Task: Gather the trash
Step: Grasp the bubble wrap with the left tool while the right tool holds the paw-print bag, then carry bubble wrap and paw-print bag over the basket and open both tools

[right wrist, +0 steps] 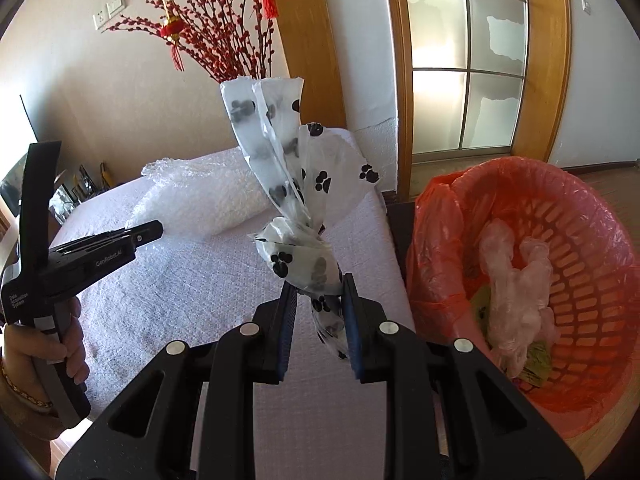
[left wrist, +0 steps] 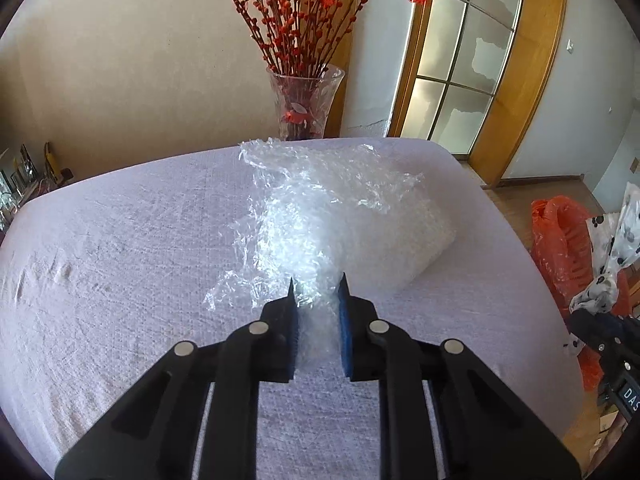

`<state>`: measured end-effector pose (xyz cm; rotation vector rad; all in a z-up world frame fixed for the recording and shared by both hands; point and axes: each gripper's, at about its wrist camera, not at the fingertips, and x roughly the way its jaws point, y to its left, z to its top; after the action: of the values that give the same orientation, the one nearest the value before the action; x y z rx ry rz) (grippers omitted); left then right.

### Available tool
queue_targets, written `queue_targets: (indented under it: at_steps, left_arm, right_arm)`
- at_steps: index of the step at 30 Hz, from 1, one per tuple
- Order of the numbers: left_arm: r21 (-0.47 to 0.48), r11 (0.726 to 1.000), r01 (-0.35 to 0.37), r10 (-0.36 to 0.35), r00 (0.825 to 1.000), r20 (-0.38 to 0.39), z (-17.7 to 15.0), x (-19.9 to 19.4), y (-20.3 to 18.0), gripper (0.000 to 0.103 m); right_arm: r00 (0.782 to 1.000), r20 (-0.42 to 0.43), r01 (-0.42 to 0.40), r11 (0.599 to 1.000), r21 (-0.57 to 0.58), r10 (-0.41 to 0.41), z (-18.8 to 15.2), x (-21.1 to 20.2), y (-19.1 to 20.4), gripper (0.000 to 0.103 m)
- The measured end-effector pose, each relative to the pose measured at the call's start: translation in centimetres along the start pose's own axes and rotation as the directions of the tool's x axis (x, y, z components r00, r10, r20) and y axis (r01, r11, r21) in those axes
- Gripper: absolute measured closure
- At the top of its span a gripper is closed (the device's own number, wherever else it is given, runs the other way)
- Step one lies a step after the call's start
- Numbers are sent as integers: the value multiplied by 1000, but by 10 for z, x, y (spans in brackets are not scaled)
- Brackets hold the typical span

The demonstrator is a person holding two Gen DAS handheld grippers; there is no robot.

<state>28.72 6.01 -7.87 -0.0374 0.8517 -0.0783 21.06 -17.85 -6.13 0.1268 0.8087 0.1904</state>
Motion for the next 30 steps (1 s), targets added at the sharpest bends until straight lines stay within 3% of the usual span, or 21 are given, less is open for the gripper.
queue_targets:
  at_steps: [10,30]
  left_arm:
    - [49,997,59,-62,996,71,-6,-43,-27,86]
    - [150,968,202,-217,972,91,-8,-73,-115,87]
  right_arm:
    - [998,51,26,999,36,-28,2,-28,-18,80]
    - [989,112,81,985,150,-99,-2,-69,-73,80]
